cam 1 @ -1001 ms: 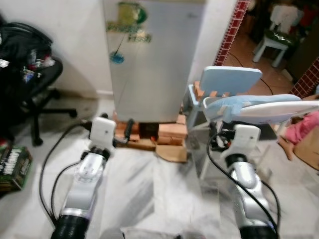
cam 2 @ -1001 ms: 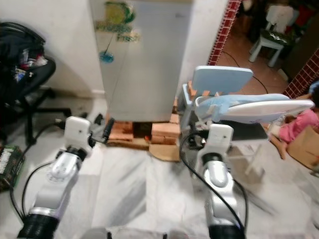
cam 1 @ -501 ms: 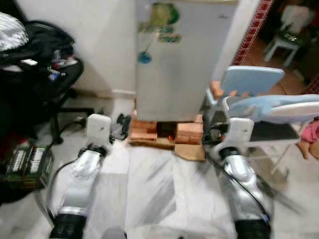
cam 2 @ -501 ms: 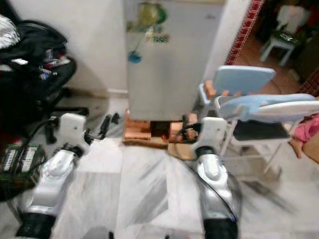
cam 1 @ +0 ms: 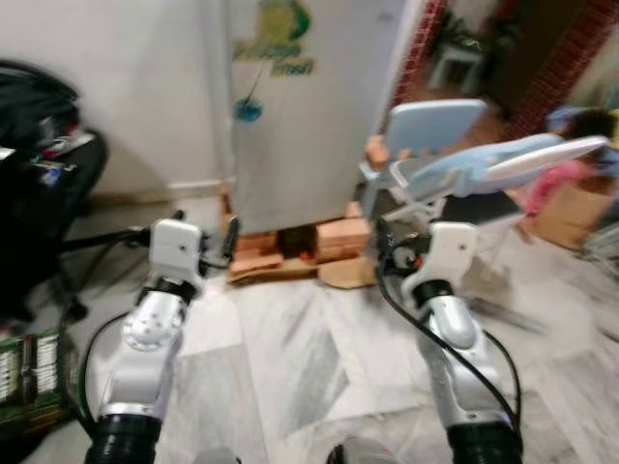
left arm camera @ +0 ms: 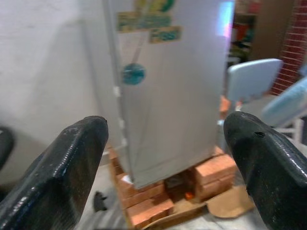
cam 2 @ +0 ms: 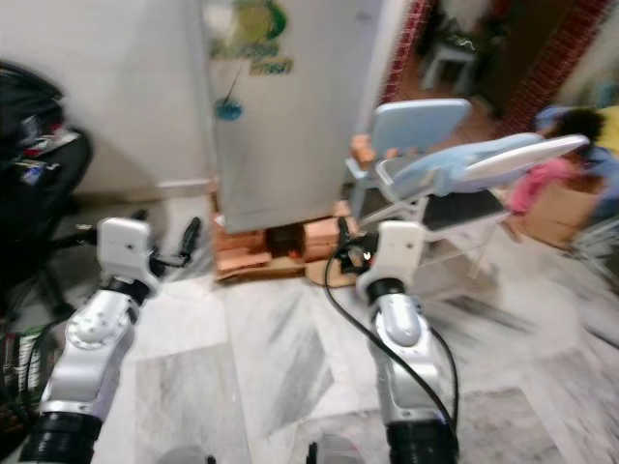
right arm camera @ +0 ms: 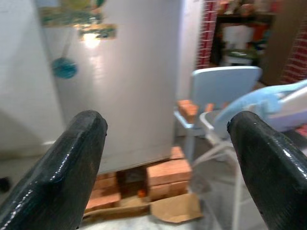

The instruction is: Restocking fridge

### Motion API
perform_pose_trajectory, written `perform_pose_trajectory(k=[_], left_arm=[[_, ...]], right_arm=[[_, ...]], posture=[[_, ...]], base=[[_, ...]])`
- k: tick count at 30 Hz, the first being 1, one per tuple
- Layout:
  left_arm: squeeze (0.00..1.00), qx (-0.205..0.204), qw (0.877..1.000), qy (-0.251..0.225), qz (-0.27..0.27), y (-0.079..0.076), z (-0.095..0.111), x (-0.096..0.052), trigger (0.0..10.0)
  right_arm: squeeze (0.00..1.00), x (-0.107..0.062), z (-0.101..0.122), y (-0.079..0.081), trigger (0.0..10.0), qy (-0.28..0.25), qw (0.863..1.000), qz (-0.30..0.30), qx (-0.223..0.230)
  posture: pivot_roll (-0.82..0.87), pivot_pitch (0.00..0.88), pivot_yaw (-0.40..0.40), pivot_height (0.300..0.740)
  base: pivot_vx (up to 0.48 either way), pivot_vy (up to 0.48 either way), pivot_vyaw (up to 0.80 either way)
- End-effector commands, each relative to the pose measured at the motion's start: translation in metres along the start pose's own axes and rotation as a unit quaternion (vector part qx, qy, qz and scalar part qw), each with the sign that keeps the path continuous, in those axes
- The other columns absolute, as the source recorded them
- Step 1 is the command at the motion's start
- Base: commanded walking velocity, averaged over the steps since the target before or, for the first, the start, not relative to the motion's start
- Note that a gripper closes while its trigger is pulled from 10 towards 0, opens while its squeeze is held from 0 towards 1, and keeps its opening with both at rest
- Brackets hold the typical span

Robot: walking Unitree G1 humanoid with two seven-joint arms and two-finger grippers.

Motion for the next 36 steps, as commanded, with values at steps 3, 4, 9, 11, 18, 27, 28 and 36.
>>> perform_pose_trajectory(k=[3,4,9,11,18,27,28,36], left_arm=[[0.00,0.005,1.000,-0.016,-0.013,-0.0094,0.0090,0.0043,10.0],[0.00,0.004,1.000,-0.016,-0.011,-0.0088,0.0091,0.0044,10.0],[0.00,0.001,1.000,-0.003,-0.001,-0.0045,0.0055,0.0054,10.0],[0.00,-0.001,1.000,0.001,0.003,-0.0033,0.0040,0.0061,10.0],[0.00,0.007,1.000,-0.001,0.002,-0.0039,0.0041,0.0062,10.0],[0.00,0.002,1.000,0.000,-0.004,-0.0054,0.0027,0.0031,10.0],[0.00,0.003,1.000,0.001,-0.005,-0.0056,0.0023,0.0029,10.0],[0.00,0.025,1.000,-0.003,-0.014,-0.0069,0.0041,0.0019,10.0]], right_arm=[[0.00,0.0023,0.0073,-0.0099,10.0,-0.010,1.000,-0.015,-0.007],[0.00,0.0022,0.0071,-0.0100,10.0,-0.010,1.000,-0.016,-0.007],[0.00,0.0027,0.0073,-0.0102,10.0,-0.011,1.000,-0.017,-0.008],[0.00,0.0031,0.0076,-0.0110,10.0,-0.011,1.000,-0.019,-0.009],[0.00,0.0047,0.0083,-0.0123,10.0,-0.011,1.000,-0.023,-0.011],[0.00,0.0049,0.0064,-0.0113,10.0,-0.011,1.000,-0.022,-0.012],[0.00,0.0050,0.0065,-0.0114,10.0,-0.011,1.000,-0.023,-0.012],[0.00,0.0049,0.0057,-0.0127,10.0,-0.011,0.999,-0.028,-0.013]], posture=[[0.02,0.025,-0.062,0.740],[0.02,0.025,-0.062,0.740],[0.01,0.025,-0.063,0.740],[0.01,0.026,-0.063,0.740],[0.02,0.026,-0.067,0.740],[0.03,0.030,-0.071,0.740],[0.03,0.031,-0.070,0.740],[0.03,0.033,-0.069,0.740]], base=[[0.350,0.329,0.00],[0.368,0.311,0.00],[0.365,0.310,0.00],[0.307,0.364,0.00],[0.037,0.422,-0.35],[0.000,0.424,-0.78],[0.000,0.416,-0.55],[0.261,0.290,-0.16]])
Point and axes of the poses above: a point about 5 cm out from each wrist's last joint towards the gripper, its own x axis pointing out of the wrist towards the gripper, its own z axis along the axis of the wrist's last joint, y = z × x, the point moved 6 cm from there along x, pointing out of the wrist towards the gripper, and after that the axes turned 4 degrees about x, right-handed, at the moved point
